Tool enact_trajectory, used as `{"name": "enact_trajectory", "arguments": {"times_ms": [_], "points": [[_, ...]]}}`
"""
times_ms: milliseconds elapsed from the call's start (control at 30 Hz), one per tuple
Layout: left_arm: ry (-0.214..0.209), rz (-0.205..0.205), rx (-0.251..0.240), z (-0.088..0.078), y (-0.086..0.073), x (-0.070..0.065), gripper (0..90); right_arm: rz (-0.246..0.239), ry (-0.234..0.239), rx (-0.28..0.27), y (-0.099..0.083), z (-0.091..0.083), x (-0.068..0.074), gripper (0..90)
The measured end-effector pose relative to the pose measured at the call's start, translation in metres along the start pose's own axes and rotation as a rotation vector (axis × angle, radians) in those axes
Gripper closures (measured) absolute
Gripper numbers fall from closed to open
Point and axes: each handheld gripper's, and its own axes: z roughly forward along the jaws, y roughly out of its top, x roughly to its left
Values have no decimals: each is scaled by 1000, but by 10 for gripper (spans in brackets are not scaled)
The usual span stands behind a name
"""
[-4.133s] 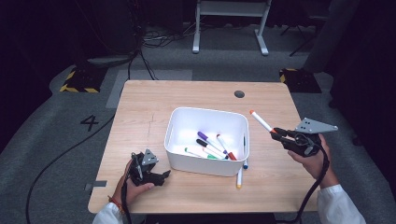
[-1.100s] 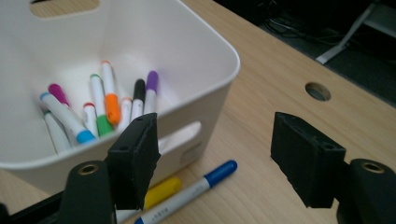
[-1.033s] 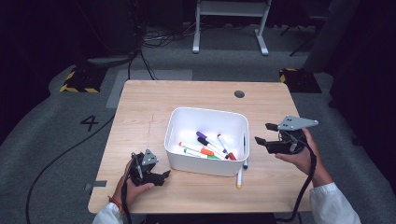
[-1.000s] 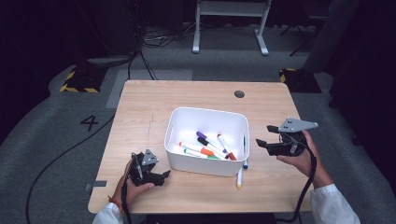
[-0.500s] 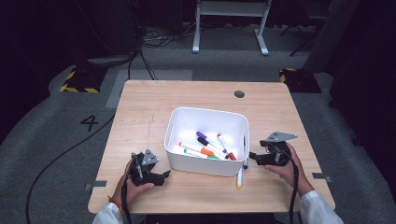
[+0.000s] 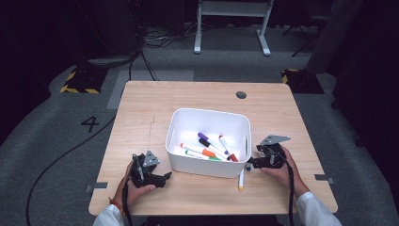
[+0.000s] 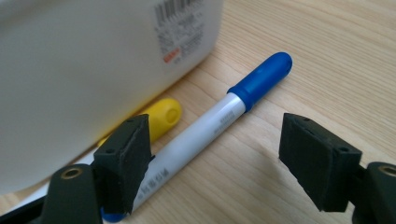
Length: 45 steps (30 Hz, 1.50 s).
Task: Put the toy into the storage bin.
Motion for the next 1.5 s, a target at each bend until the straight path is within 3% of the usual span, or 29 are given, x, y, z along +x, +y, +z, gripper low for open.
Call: {"name": "enact_trajectory", "arguments": {"times_ms": [133, 233, 333, 433, 600, 633, 800, 933, 1100, 1367, 1500], "points": [[0, 1, 0, 0, 0, 0, 154, 13, -20, 14, -4, -1, -5, 270], [0, 0, 0, 0, 0, 0, 154, 11, -58, 42, -8, -3, -13, 332], [0, 0, 0, 0, 0, 0, 154, 11, -63, 48, -11, -8, -20, 381], [0, -1, 2, 0, 0, 0, 153, 42, -85, 40, -15, -15, -33, 382], [1, -1, 1, 0, 0, 0, 153, 90, -110, 26, -16, -16, -41, 375], [2, -2, 1, 0, 0, 0, 153, 113, -130, 26, -16, -15, -45, 425], [2, -1, 1, 0, 0, 0, 153, 137, -153, 11, -17, -15, -51, 543], [5, 0, -1, 0, 0, 0, 153, 119, -174, 7, -19, -16, -53, 646], [0, -1, 0, 0, 0, 0, 153, 100, -153, -11, -21, -16, -55, 738], [2, -1, 1, 0, 0, 0, 153, 86, -115, -15, -24, -20, -59, 745], [2, -1, 0, 0, 0, 0, 153, 84, -90, -57, -23, -29, -58, 745]]}}
